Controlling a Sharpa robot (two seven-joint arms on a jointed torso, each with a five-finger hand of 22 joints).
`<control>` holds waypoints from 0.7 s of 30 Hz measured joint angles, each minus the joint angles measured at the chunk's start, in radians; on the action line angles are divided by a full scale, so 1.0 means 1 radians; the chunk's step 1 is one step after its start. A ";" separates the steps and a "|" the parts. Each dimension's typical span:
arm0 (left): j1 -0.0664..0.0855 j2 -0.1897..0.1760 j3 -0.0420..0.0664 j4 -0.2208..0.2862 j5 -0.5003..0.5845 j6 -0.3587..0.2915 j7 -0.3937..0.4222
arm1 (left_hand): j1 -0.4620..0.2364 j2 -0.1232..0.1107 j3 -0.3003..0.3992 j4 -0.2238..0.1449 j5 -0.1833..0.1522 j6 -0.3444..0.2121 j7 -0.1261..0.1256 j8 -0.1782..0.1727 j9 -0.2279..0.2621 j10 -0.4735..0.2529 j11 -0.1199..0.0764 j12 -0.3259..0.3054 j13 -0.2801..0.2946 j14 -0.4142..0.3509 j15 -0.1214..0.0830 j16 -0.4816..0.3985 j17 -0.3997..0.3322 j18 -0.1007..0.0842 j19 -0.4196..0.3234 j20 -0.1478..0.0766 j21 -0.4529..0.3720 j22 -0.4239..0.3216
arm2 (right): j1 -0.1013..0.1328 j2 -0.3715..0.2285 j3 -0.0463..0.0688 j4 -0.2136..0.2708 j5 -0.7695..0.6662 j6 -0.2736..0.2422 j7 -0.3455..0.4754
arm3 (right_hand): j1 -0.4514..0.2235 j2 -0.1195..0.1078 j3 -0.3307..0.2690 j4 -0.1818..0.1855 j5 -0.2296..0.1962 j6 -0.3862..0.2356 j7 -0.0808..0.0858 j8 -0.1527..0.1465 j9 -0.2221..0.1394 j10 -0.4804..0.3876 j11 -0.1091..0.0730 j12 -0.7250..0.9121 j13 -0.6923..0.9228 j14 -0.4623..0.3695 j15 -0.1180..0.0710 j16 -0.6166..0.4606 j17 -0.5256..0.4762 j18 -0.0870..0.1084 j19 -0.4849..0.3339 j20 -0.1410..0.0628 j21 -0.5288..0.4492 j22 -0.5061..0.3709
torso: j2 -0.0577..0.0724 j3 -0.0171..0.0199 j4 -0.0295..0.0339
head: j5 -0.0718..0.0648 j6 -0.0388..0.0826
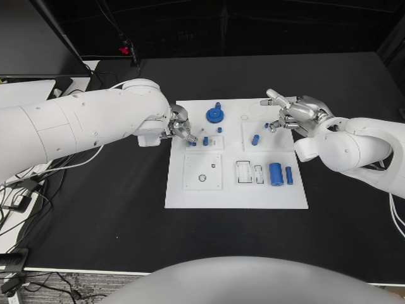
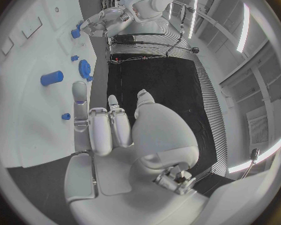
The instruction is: Assemble the parts on the task board
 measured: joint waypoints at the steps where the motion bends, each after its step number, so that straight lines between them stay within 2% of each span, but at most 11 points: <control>1: 0.000 0.000 0.000 0.000 -0.001 0.001 0.000 | -0.016 0.001 -0.007 0.001 -0.012 0.003 0.003 -0.004 -0.001 0.000 0.000 0.000 0.000 0.000 0.000 0.000 0.000 0.000 0.000 0.000 0.000 0.000 | 0.000 0.000 0.000 0.000 0.000 0.000 0.000 | 0.000 0.000 0.000 0.000 0.000 0.000 0.000 0.000 0.000 0.000 0.000 0.000 0.000 0.000 0.000 0.000 0.000 0.000 0.000 0.000 0.000 0.000 | 0.000 0.0000 -0.0001 | 0.000 0.000; 7: 0.000 0.001 -0.001 -0.001 -0.004 0.004 -0.001 | -0.126 0.008 -0.057 0.001 -0.082 0.007 0.007 -0.015 -0.009 0.000 0.000 0.000 0.000 0.000 0.000 0.000 0.000 0.000 0.000 0.000 0.000 0.000 | 0.000 -0.001 0.000 0.001 0.000 0.000 0.000 | 0.000 0.000 0.000 0.000 0.000 0.000 0.000 0.000 0.000 0.000 0.000 0.000 0.000 0.000 0.000 0.000 0.000 0.000 0.000 0.000 0.000 0.000 | 0.000 -0.0002 -0.0005 | -0.001 0.000; 17: 0.000 0.003 -0.001 -0.002 -0.006 0.004 0.001 | -0.211 0.019 -0.110 0.001 -0.157 0.007 0.007 -0.021 -0.012 0.000 0.000 0.000 0.000 0.000 0.000 0.000 0.000 0.000 0.000 0.000 0.000 0.000 | 0.000 -0.001 0.000 0.001 0.000 0.000 0.000 | 0.000 0.000 0.000 0.000 0.000 0.000 0.000 0.000 0.000 0.000 0.000 0.000 0.000 0.000 0.000 0.000 0.000 0.000 0.000 0.000 0.000 0.000 | 0.000 -0.0002 -0.0005 | -0.004 0.000; 21: 0.000 0.006 -0.001 -0.002 -0.007 0.003 0.003 | -0.232 0.023 -0.126 0.001 -0.168 0.007 0.007 -0.021 -0.012 0.000 0.000 0.000 0.000 0.000 0.000 0.000 0.000 0.000 0.000 0.000 0.000 0.000 | 0.000 -0.001 0.000 0.000 0.000 0.000 0.000 | 0.000 0.000 0.000 0.000 0.000 0.000 0.000 0.000 0.000 0.000 0.000 0.000 0.000 0.000 0.000 0.000 0.000 0.000 0.000 0.000 0.000 0.000 | 0.000 -0.0004 -0.0004 | -0.004 0.000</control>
